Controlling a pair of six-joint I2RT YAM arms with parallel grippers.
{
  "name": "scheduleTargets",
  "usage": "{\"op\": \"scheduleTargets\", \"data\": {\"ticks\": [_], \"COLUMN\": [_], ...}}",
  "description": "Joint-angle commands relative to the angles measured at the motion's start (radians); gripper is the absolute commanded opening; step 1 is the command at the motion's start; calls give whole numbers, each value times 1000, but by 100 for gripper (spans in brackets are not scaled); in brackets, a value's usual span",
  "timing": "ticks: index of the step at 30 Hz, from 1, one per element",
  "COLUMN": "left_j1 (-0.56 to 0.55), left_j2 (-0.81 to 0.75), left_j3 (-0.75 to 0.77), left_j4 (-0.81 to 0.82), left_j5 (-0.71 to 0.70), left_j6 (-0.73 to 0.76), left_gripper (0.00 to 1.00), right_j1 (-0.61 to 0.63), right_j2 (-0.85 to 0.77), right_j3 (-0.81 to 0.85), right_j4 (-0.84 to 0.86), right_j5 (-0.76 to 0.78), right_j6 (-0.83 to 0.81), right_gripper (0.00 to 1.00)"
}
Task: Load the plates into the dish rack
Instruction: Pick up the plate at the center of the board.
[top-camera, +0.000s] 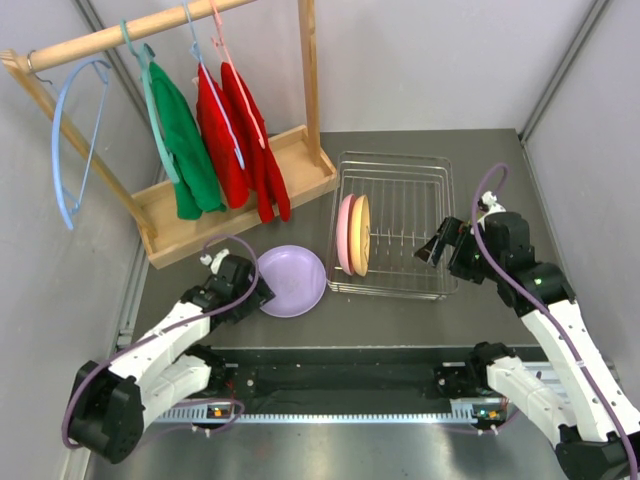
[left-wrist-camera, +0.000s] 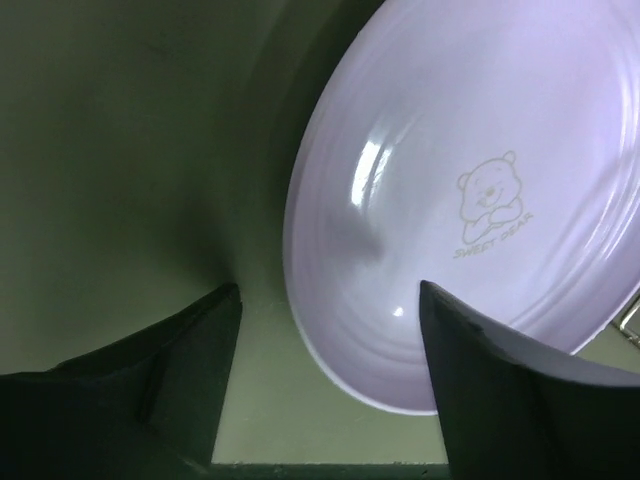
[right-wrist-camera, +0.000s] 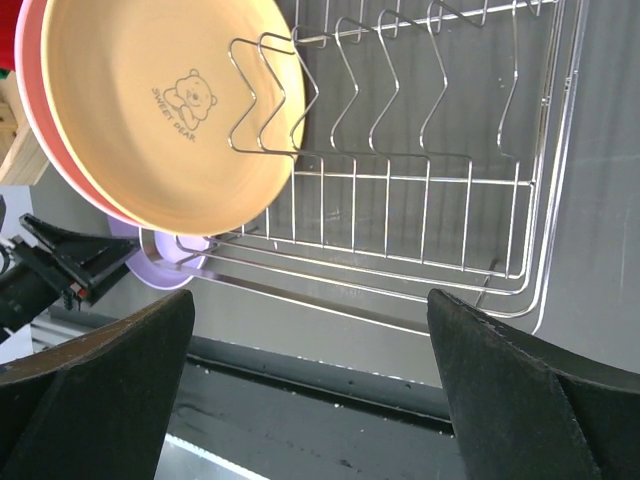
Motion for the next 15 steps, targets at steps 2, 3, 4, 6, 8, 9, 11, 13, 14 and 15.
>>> {"op": "scheduleTargets", "data": {"ticks": [2,3,4,6,8,9,11,13,14,15], "left_j1": [5,5,5,5,5,5,4,5,4,4], "left_j2": [31,36,42,61,79,85,94,90,72,59], "left_j3": [-5,-5,-3,-1,5,23,48,89,119,136], "left_j4": [92,93,93,89,75,64,29,-29,-51,-100], "left_j5": [8,6,8,14,23,34,29,2,-9,-37], "left_j6": [-19,-21,-21,-26,-24,-24,-22,-18,-16,-15], "left_gripper": [57,49,41,35,26,22,5,0,0,0], "right_j1": [-14,-16,-17,-14,-16,-17,-16,-16,-16,-16], "right_j2": [-10,-9,-10,-9,-10,-7,-4,0,5,5], "right_j3": [-16,-20,-22,-25,-25,-25,-25,-28,-30,-31], "right_j4": [50,52,55,61,63,64,66,73,78,87], "right_j5": [-32,-35,-39,-42,-45,-49,-55,-68,-84,-94], "right_j6": [-13,-11,-10,-10,-11,-11,-13,-11,-11,-11], "right_gripper": [99,99,99,99,99,99,99,99,99,99]}}
